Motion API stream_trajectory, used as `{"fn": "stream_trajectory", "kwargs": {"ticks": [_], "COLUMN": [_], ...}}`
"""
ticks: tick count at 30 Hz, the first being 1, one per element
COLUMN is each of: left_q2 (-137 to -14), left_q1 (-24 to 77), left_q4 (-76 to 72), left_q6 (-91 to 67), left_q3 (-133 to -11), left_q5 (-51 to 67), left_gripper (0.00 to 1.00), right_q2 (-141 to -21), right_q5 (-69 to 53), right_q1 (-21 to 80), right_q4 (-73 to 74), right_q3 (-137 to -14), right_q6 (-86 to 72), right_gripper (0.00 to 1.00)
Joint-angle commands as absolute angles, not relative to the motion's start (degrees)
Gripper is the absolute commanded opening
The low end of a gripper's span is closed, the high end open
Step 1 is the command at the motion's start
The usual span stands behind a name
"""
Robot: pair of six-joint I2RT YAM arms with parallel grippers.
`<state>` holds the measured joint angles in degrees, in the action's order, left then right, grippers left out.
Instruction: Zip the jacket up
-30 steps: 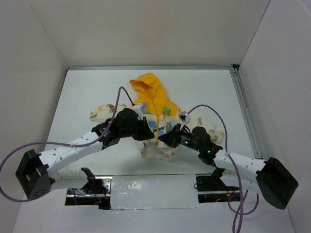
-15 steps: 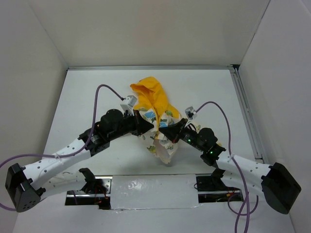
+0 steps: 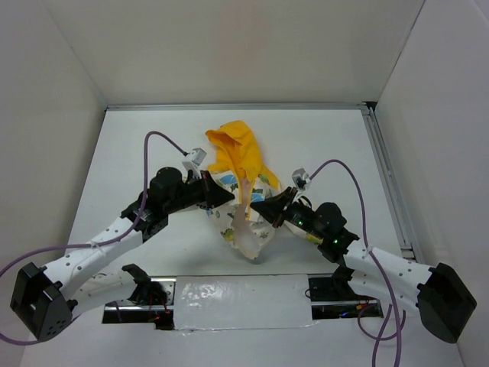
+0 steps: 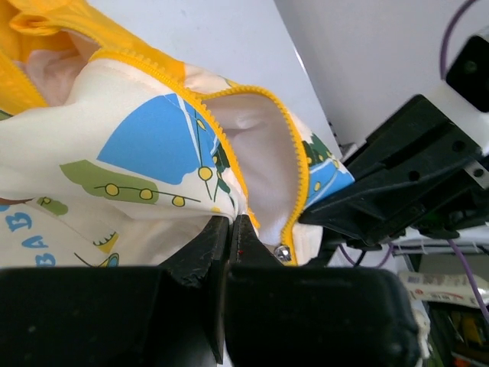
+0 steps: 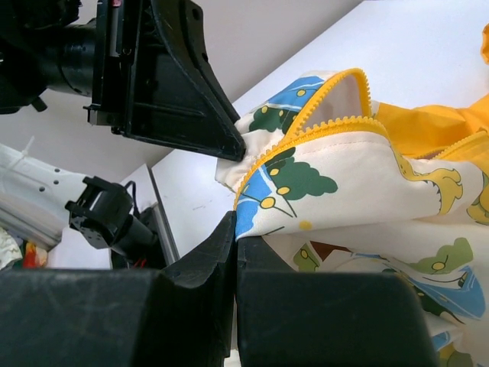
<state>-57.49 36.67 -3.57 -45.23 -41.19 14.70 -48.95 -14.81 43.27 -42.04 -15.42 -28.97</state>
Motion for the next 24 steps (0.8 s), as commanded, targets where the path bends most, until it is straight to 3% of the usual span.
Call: {"fn": "stream_trajectory", "kwargs": {"ticks": [1,12,24], "left_q2": [-56.87,-56.87,-55.46], "left_q1": [35.07,34.28,34.19], "left_q4": [-12.99,-20.57,-23.2], "left_q6": [-43.95,-43.59,-46.84], "left_q3": [-39.74,-35.69,-32.87], "left_q5": [24.86,32.52,22.95], "left_gripper": [0.0,0.0,0.0], "right_q2": [-47.72,-51.33,-50.8], "right_q5": [-15.73,-15.73,-13.53], "right_q1": [43.59,43.68,43.59], "right_q4": [-43.33,-48.77,-47.54], "right_q3": [-17.93,-18.19,-18.63], "right_q6": [-27.16,-28.56,-32.69], "right_gripper": [0.0,0.0,0.0]}}
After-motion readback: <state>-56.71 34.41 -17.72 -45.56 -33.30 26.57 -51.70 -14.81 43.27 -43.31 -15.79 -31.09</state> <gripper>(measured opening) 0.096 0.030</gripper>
